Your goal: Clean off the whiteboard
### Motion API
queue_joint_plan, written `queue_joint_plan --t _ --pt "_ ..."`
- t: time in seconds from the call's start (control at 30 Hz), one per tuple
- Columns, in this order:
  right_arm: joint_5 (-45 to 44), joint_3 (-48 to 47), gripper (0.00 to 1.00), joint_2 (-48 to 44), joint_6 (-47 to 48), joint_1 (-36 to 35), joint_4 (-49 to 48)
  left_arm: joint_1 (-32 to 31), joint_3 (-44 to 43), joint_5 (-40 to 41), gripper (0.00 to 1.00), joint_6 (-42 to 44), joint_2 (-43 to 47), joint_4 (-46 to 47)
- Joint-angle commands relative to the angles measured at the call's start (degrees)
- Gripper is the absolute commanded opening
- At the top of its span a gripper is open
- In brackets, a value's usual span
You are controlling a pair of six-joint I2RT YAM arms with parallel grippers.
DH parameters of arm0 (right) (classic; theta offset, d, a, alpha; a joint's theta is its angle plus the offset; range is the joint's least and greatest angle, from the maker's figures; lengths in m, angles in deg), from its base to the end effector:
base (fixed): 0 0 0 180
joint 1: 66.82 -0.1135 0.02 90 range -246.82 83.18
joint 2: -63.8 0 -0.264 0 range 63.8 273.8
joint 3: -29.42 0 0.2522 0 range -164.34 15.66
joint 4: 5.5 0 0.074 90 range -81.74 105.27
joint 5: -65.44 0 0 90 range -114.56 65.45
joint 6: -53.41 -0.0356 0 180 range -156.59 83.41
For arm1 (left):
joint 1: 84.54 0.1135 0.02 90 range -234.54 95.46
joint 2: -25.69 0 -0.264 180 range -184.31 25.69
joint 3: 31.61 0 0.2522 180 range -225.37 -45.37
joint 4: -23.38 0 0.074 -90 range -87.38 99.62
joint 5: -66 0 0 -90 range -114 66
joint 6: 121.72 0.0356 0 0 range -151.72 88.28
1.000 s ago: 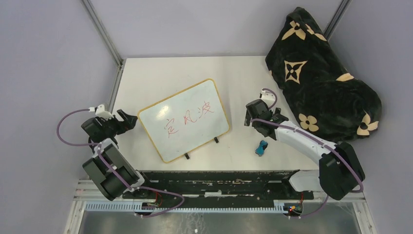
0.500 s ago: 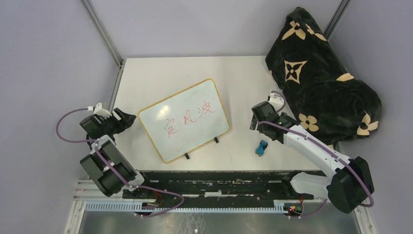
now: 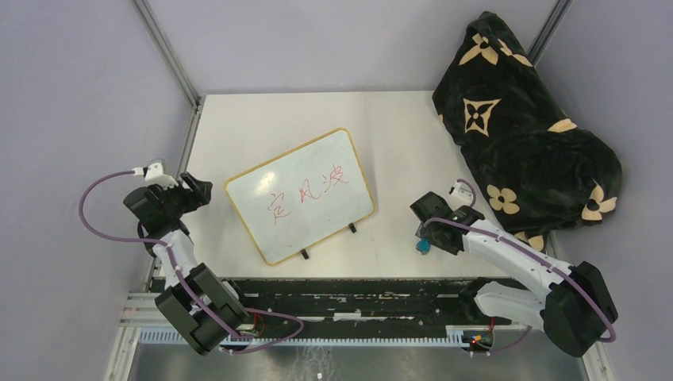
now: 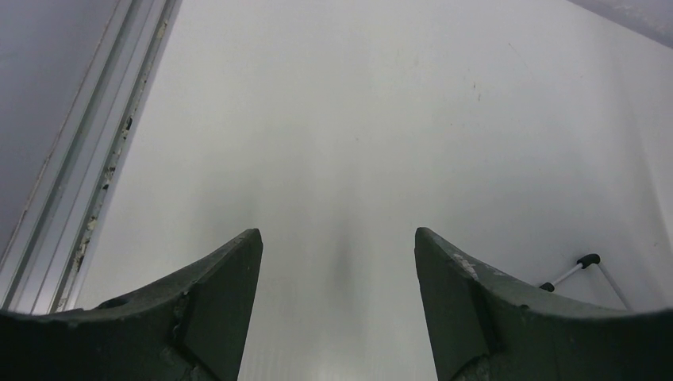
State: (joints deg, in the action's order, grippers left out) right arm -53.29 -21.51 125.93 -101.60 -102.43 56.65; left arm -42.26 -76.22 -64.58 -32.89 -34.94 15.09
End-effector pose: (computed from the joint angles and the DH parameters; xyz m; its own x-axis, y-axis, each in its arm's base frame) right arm 0.1515 0.0875 0.1971 -0.6904 0.4832 -0.5385 0.5376 0.8407 0.0651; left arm 0.1821 0.1342 0.2324 -0.3030 -0.2965 -0.9057 -0.0785 0.9549 -0.2863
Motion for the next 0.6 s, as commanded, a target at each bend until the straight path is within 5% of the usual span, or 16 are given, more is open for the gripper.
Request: queue_joint_plan --t 0.0,0.57 --pt "-3.0 -2.9 0.74 3.7 -4.1 -3.6 -0.9 0.0 -1.8 -0.4 0.76 3.0 -0.8 -1.9" --pt "-8.4 -3.0 0.70 12.5 -8.0 -8.2 -4.6 0.0 -1.5 -1.7 0.76 4.6 4.6 -5.2"
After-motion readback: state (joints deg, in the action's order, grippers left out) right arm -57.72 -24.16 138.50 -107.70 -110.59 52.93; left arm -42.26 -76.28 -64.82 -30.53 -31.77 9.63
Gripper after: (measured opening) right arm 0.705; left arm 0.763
